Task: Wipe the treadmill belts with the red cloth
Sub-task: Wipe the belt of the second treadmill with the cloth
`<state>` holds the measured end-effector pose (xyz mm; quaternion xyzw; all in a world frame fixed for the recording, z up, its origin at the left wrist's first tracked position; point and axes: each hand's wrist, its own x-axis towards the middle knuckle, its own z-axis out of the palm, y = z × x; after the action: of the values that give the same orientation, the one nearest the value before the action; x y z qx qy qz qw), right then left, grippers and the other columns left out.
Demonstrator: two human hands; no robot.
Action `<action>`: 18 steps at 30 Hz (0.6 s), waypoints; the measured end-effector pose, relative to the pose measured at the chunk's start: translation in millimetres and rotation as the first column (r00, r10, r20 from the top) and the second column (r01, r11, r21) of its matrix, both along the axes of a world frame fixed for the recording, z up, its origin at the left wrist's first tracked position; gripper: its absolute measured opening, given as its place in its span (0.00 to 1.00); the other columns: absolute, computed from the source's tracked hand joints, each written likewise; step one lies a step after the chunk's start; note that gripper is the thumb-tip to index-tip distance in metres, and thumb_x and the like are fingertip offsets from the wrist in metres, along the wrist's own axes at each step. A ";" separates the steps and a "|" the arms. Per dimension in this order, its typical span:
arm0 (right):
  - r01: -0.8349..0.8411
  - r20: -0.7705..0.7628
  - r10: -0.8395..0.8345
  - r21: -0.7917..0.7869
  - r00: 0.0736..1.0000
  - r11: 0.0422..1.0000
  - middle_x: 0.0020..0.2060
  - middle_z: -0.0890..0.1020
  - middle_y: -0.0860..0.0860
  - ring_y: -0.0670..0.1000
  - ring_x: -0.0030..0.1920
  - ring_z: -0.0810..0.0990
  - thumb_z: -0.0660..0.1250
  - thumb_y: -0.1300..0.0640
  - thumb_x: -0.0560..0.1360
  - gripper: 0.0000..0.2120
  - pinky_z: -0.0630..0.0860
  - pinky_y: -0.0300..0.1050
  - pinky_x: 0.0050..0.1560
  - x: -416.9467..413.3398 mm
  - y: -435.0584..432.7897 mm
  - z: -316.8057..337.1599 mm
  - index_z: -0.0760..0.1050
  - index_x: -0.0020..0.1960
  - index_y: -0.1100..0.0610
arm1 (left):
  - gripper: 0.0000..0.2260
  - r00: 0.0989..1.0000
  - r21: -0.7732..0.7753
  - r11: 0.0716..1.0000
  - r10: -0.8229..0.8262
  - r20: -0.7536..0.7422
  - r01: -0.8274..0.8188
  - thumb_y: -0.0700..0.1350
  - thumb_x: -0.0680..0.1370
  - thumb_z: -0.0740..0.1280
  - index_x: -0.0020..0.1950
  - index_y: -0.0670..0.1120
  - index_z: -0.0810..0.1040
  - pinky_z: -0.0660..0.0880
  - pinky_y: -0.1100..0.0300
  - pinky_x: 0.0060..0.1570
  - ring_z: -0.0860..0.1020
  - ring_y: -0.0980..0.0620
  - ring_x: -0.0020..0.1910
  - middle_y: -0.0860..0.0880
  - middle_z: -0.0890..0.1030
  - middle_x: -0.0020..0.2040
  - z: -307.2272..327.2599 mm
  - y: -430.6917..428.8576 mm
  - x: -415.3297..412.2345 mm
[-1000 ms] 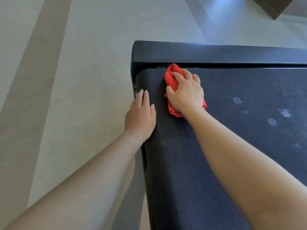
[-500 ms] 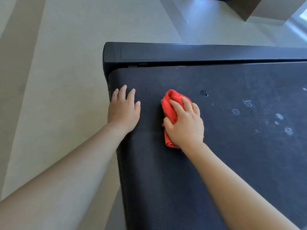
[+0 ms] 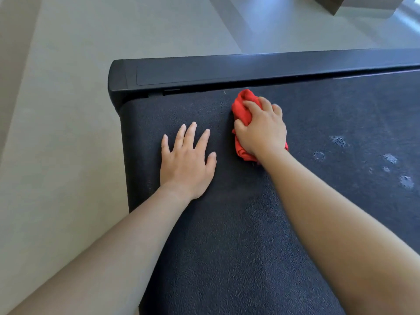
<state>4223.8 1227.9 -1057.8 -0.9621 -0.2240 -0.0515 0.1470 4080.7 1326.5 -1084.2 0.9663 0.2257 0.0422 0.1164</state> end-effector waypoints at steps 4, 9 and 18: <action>-0.007 -0.023 0.007 -0.014 1.000 1.000 0.71 0.65 0.48 0.57 0.69 0.61 0.60 0.46 0.73 0.25 0.68 0.54 0.60 -0.4 -0.8 2.2 0.67 0.70 0.48 | 0.24 1.000 0.000 1.000 0.003 -0.001 -0.003 0.57 0.80 0.49 0.77 0.55 0.53 0.44 0.43 0.73 0.47 0.49 0.77 0.50 0.50 0.78 0.1 0.4 -1.2; -0.030 -0.033 0.030 0.005 0.999 1.000 0.71 0.65 0.47 0.56 0.69 0.60 0.62 0.47 0.73 0.26 0.69 0.52 0.58 -55.6 -40.9 -0.4 0.67 0.70 0.47 | 0.24 1.000 -0.012 1.000 -0.002 -0.029 0.002 0.56 0.81 0.49 0.77 0.54 0.53 0.44 0.42 0.73 0.46 0.49 0.77 0.49 0.49 0.78 3.7 0.1 -1.4; -0.015 0.021 0.014 0.051 1.000 0.999 0.68 0.69 0.45 0.55 0.67 0.62 0.63 0.47 0.71 0.23 0.71 0.52 0.56 -41.3 -59.2 -5.9 0.70 0.66 0.46 | 0.25 1.000 -0.044 0.999 0.004 -0.012 -0.004 0.54 0.81 0.50 0.77 0.47 0.53 0.43 0.41 0.72 0.46 0.51 0.77 0.50 0.50 0.78 4.9 -22.1 33.8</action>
<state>4182.5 1168.7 -1063.7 -0.9557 -0.2313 -0.0663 0.1694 4114.6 1304.4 -1079.3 0.9633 0.2291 0.0316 0.1362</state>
